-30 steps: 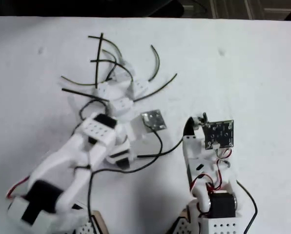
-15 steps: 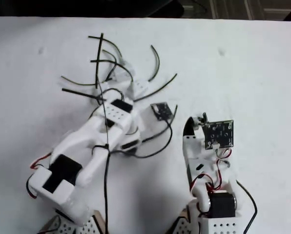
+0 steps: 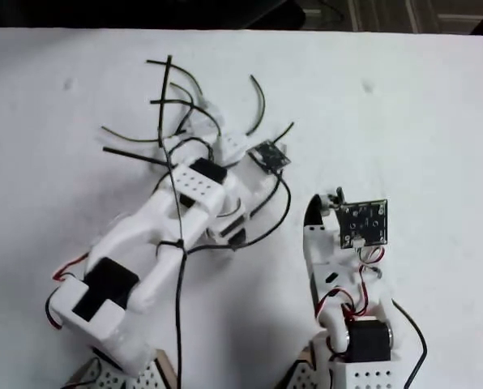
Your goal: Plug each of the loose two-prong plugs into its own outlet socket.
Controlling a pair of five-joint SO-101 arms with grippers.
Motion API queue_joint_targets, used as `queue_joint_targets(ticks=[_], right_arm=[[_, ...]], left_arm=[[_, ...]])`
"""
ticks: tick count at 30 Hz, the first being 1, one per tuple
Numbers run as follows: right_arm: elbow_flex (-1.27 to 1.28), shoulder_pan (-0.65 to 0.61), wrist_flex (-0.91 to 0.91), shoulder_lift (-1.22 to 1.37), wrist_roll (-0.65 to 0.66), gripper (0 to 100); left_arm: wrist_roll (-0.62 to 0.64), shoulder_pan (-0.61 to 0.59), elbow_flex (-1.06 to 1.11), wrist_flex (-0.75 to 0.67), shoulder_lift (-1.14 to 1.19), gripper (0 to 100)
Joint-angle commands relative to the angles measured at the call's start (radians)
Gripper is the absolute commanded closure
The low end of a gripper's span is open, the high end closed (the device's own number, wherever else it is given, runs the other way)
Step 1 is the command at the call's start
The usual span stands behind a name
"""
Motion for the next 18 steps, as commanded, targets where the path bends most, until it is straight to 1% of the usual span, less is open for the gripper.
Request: queue_joint_targets(ticks=[1, 5, 10, 12, 14, 18], right_arm=[[-0.015, -0.002, -0.018, -0.013, 0.011, 98.1], [-0.015, -0.002, -0.016, -0.013, 0.011, 98.1], [-0.015, -0.002, -0.016, -0.013, 0.011, 98.1], [-0.02, -0.002, -0.015, -0.012, 0.011, 98.1], [-0.035, -0.012, 0.016, -0.012, 0.012, 98.1], [-0.12, -0.119, 0.14, -0.012, 0.012, 98.1]], left_arm=[[0.023, 0.008, -0.064, 0.0, -0.018, 74], [0.029, -0.008, -0.091, 0.061, -0.068, 74], [0.032, -0.097, -0.077, 0.132, -0.271, 75], [0.031, -0.153, -0.046, 0.15, -0.374, 78], [0.028, -0.222, 0.012, 0.147, -0.476, 83], [0.023, -0.361, 0.17, 0.098, -0.653, 94]])
